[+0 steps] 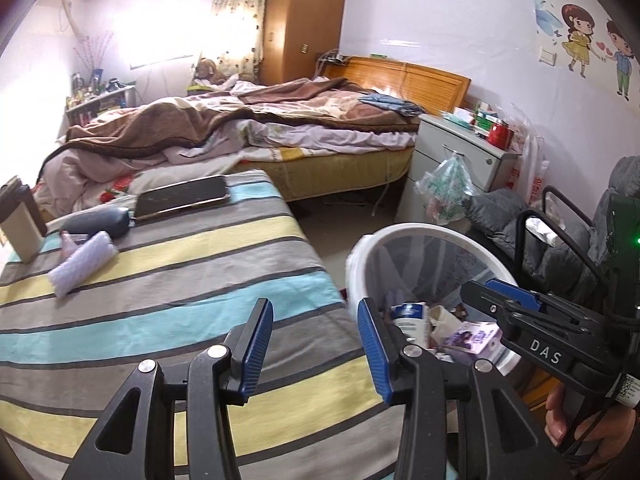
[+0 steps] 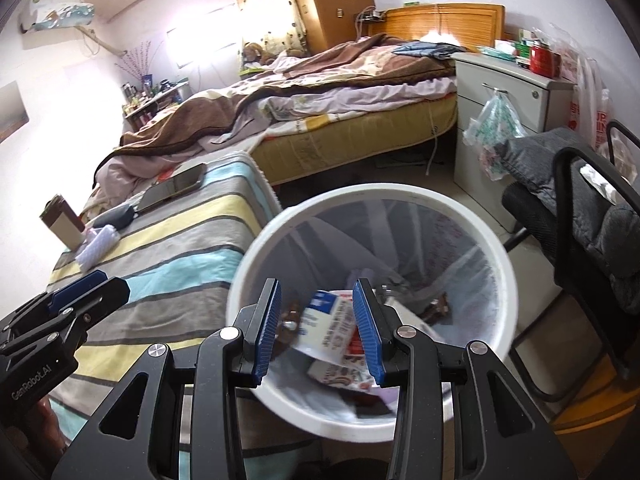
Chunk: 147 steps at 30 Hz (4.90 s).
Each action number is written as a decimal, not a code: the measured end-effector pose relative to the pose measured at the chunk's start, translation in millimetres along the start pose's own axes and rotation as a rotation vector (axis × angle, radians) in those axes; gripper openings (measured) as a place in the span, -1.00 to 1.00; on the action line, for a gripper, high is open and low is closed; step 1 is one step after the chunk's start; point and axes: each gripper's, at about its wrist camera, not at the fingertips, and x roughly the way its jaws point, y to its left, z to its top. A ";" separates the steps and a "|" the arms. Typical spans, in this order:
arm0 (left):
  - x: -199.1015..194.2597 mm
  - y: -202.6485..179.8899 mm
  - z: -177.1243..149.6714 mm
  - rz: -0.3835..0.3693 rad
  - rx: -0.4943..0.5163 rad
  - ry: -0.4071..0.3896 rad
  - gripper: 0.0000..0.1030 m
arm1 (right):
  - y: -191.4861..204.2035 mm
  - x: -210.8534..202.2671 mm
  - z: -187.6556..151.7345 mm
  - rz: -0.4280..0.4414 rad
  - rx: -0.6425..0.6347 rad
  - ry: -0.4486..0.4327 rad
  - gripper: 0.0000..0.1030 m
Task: Collect trash
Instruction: 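Move both tools back over the bed toward the white foam sleeve, then grasp the white foam mesh sleeve with the left gripper and lift it, then grasp the clear plastic cup with the right gripper while the left holds the sleeve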
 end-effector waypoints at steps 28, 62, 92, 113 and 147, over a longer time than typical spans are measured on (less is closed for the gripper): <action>-33.0 170.9 -18.2 0.206 -0.177 -0.011 0.00 | 124.8 37.3 5.8 0.167 -0.180 0.016 0.01; 89.6 264.1 20.9 0.263 0.075 0.194 -0.11 | 187.6 100.1 24.8 0.171 -0.233 0.092 0.01; -21.6 329.4 -13.6 0.254 -0.288 0.033 0.22 | 241.7 105.3 21.3 0.283 -0.330 0.114 0.01; 11.0 329.3 -15.5 0.321 -0.213 0.098 -0.48 | 270.8 134.0 31.6 0.319 -0.415 0.148 0.01; 9.4 376.1 -37.2 0.326 -0.384 0.087 -0.45 | 342.4 167.2 32.4 0.390 -0.681 0.151 0.02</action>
